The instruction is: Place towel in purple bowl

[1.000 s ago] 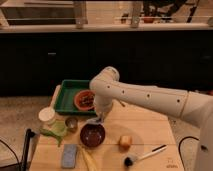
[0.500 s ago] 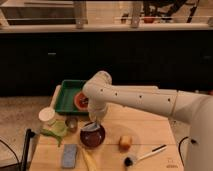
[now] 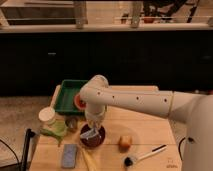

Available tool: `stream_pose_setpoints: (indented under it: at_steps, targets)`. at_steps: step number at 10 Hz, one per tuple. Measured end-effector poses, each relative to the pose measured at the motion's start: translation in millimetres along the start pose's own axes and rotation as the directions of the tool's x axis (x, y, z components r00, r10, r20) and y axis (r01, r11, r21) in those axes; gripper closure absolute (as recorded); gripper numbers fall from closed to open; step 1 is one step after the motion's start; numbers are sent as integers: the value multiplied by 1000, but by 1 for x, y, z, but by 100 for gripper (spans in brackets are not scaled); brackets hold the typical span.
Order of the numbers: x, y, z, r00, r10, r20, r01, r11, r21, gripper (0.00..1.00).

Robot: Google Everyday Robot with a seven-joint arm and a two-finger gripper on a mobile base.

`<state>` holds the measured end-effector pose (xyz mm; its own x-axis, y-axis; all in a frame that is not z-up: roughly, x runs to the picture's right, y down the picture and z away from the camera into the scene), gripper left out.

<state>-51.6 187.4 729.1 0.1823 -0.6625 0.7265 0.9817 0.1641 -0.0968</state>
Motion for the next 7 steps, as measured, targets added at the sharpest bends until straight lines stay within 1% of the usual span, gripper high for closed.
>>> stream_pose_setpoints:
  at_steps: [2,3,4,5,6,7]
  targets:
    - [-2,1,4,1000,-13,27,13,1000,-5,93]
    - [-2,1,5,999,-17,39,17,1000,-9,87]
    - [-1,1,6,999,-21,48,22,1000,-13,79]
    - [0,0,7,998,-27,56,28,999,-17,69]
    - [1,-2,7,997,-35,61,36,999,-18,57]
    - [2,-3,7,997,-41,65,42,999,-22,49]
